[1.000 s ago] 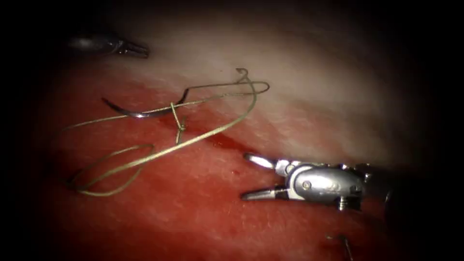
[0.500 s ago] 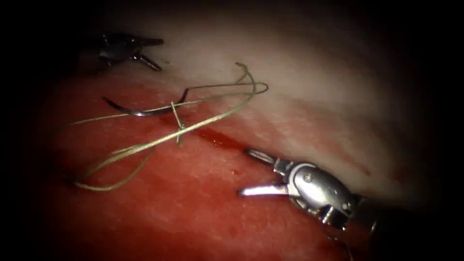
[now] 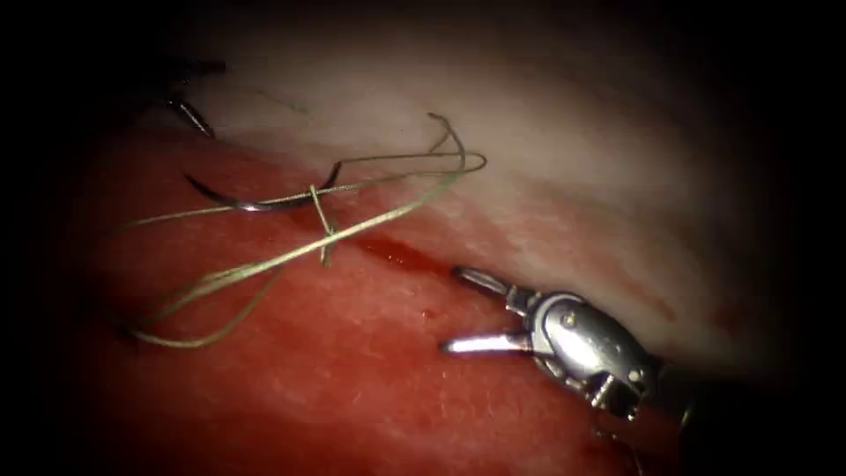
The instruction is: Wound Closure
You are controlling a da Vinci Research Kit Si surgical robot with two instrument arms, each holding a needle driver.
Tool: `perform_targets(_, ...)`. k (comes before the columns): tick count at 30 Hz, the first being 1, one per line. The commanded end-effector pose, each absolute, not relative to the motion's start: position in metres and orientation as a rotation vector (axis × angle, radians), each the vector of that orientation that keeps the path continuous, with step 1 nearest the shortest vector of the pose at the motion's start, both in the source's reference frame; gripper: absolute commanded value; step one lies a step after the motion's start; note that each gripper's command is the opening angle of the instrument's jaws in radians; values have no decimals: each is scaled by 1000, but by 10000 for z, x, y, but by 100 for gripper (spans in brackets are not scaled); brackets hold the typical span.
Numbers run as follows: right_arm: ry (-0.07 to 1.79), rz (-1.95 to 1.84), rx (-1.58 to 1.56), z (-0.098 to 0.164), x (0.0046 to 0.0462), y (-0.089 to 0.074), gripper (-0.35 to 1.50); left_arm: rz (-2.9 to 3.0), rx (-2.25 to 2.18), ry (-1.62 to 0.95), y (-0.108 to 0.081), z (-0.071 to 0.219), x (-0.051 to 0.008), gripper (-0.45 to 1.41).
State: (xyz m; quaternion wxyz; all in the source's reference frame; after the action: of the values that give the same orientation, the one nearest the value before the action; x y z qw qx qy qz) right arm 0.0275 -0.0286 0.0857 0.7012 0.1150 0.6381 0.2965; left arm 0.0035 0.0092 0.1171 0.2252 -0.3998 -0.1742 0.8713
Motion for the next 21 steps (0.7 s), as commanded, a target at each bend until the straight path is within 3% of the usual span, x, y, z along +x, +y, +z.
perform_targets(1, 1422, 661, 258, 862, 282, -282, 141, 2392, -1144, -457, 95, 1171, 29, 71)
perform_targets(6, 1416, 674, 265, 856, 275, -268, 146, 2320, -1278, -441, 80, 1122, 8, 67)
perform_targets(12, 1418, 673, 267, 852, 269, -263, 131, 2251, -1352, -489, 59, 1065, -13, 67)
perform_targets(18, 1408, 665, 267, 853, 270, -262, 130, 2266, -1380, -487, 29, 1038, -23, 67)
perform_targets(21, 1401, 656, 266, 853, 270, -262, 130, 2304, -1393, -478, 13, 1032, -26, 57)
